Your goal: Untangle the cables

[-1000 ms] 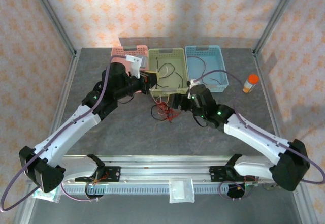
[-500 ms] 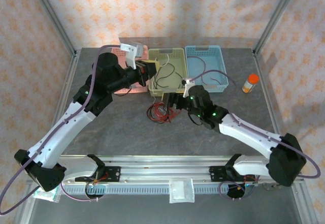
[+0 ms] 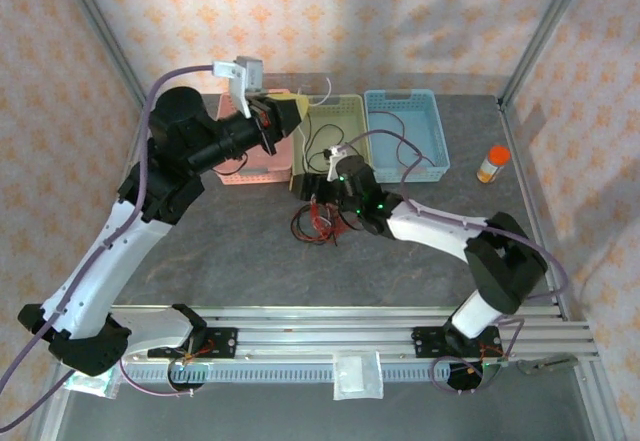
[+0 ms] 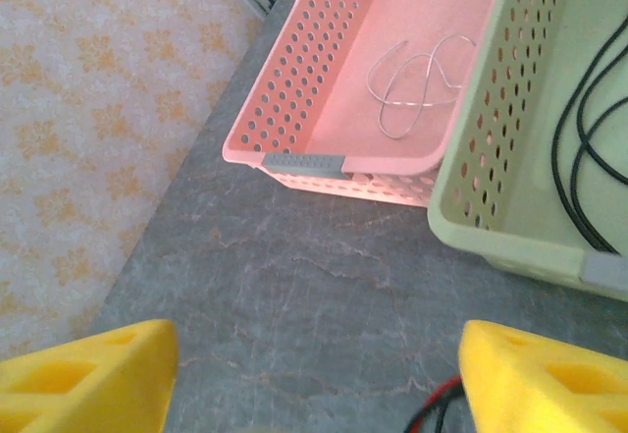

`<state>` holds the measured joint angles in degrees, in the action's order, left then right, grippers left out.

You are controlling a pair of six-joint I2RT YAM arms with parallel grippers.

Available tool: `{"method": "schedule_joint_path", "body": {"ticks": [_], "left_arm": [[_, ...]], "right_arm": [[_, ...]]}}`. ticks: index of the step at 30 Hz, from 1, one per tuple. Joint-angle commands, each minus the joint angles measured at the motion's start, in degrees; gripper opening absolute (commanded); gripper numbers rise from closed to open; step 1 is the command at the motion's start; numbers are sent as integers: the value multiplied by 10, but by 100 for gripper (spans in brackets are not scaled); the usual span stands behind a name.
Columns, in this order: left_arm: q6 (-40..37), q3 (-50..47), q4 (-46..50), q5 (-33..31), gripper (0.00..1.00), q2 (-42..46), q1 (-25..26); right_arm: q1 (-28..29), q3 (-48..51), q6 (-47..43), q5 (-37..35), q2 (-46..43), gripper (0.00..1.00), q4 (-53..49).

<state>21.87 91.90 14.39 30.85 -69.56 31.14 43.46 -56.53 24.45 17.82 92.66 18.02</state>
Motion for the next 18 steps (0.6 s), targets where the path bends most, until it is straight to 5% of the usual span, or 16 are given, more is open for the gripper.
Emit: {"method": "schedule_joint_path", "body": {"ticks": [1, 8, 18], "left_arm": [[-2, 58, 19, 7, 0, -8, -2], [-29, 199, 77, -18, 0, -52, -2], [-56, 390, 139, -143, 0, -124, -11]], "right_arm": [[5, -25, 28, -24, 32, 70, 32], [9, -22, 55, -23, 74, 65, 39], [20, 31, 83, -41, 81, 60, 47]]}}
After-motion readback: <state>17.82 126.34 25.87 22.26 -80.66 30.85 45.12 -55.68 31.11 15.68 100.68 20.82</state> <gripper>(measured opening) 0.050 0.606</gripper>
